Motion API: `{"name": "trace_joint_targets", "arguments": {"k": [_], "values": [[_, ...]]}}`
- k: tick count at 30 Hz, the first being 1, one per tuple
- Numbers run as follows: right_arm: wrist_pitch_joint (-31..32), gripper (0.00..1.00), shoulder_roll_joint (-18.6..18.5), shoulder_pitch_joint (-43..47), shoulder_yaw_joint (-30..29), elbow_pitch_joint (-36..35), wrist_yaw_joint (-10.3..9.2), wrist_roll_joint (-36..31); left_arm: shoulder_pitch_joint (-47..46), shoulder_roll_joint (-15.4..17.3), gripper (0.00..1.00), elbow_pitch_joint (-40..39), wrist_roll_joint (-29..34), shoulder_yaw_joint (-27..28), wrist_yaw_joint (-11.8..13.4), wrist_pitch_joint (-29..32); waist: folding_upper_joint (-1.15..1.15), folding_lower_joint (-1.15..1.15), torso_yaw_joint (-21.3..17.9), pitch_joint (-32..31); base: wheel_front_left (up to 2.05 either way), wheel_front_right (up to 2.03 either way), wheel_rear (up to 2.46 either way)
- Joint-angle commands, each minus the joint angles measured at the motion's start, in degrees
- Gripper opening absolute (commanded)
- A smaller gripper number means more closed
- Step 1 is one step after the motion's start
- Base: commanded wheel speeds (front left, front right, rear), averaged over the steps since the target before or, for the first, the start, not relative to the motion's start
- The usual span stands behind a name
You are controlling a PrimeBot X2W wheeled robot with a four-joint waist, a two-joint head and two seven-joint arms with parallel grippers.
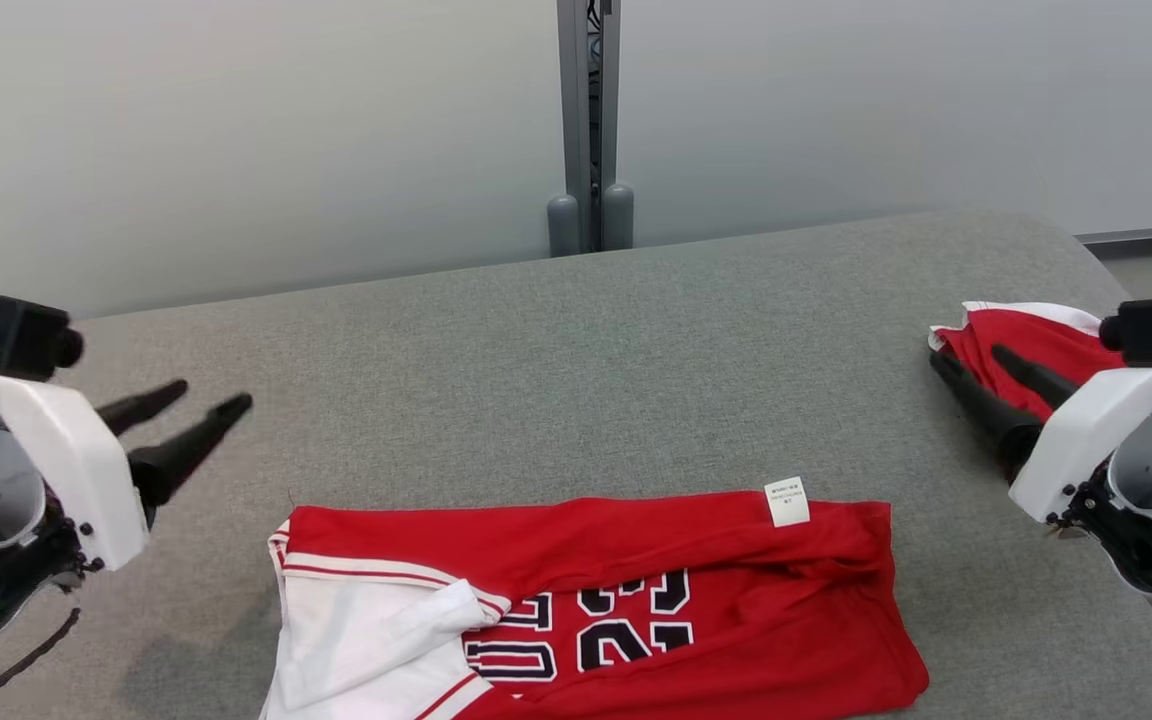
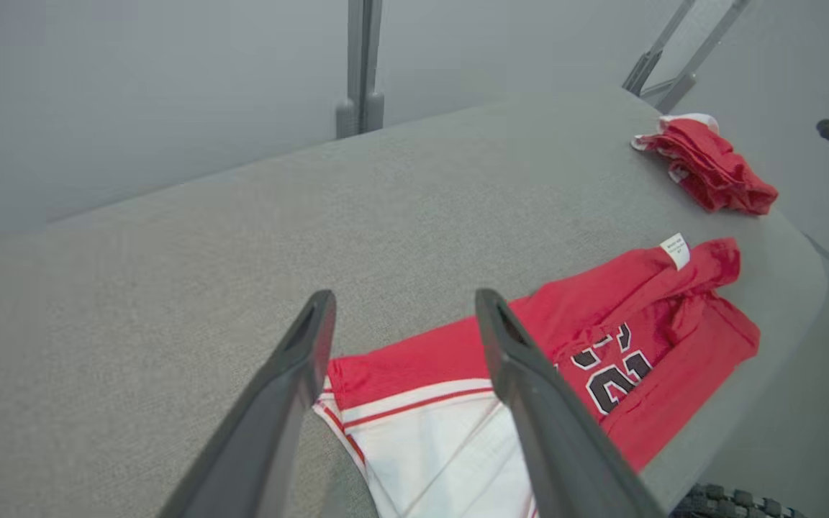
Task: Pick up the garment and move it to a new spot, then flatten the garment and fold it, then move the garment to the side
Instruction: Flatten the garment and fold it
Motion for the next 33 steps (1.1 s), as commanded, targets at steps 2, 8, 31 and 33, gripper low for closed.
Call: {"name": "trace_joint_targets", "arguments": {"k": [2, 8, 31, 33], "values": [[-4.2, 1.00, 0.4, 1.9, -1.4, -0.2, 0.01, -1.5, 2.0, 0.7, 1.00, -0.4, 2.1, 1.7, 2.2, -6.2, 0.00, 0.00, 0.1, -0.2, 0.00, 0.00, 0.00], [-15.6, 1.00, 3.2, 8.0, -8.2, 1.3, 0.01, -6.2, 10.5, 1.6, 1.00, -4.5, 4.9, 6.0, 11.6, -25.5, 0.00, 0.00, 0.9, -0.5, 0.00, 0.00, 0.00], [-17.6, 1.00, 21.7, 33.6, -42.1, -10.6, 0.01, -32.8, 49.7, -32.8, 1.00, -16.0, 48.7, 52.0, 15.3, -28.7, 0.00, 0.00, 3.9, 1.1, 0.00, 0.00, 0.00], [-17.3, 1.00, 22.3, 33.0, -42.1, -10.0, 0.01, -33.7, 50.0, -34.4, 1.00, -15.3, 50.0, 53.2, 13.5, -28.7, 0.00, 0.00, 3.8, 1.2, 0.00, 0.00, 0.00]]}}
